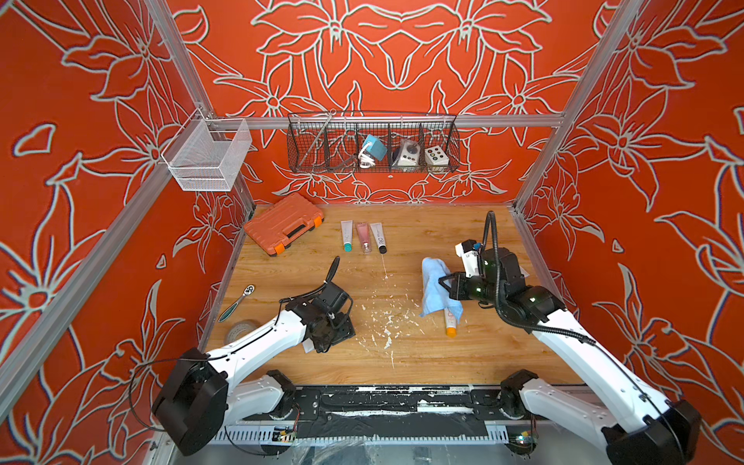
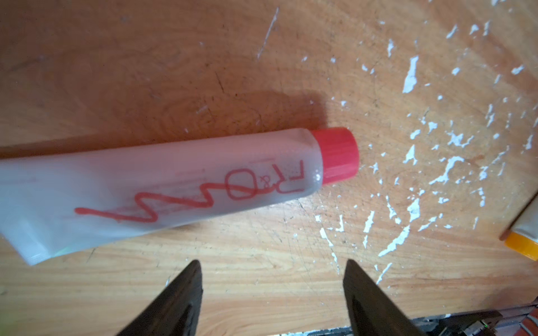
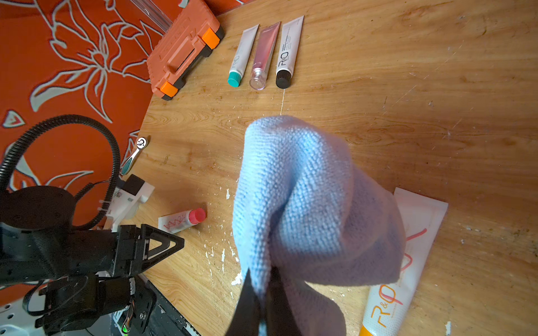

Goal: Wipe the surface of the toothpaste tube
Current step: Move the toothpaste to the center of the board.

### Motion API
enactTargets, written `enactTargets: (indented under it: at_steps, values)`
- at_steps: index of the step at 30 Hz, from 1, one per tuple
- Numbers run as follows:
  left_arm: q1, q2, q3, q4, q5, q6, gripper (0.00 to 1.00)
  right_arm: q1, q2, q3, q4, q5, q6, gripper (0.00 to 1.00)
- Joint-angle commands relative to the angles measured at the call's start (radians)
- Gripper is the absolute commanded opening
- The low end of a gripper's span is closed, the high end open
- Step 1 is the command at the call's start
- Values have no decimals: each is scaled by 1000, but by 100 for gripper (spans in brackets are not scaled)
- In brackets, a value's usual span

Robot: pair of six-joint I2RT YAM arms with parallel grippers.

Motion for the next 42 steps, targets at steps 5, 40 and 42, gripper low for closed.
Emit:
enactTargets:
  at_steps: [5, 40, 42]
  values:
    - [44, 22, -14, 27, -14, 33, 76, -12, 3, -15, 15, -8, 6, 0]
    - [291, 179, 83, 119, 14, 169, 89, -19, 11, -14, 14, -26, -8, 0]
    - [289, 189, 87, 120, 13, 169, 89, -21, 10, -15, 16, -25, -10, 0]
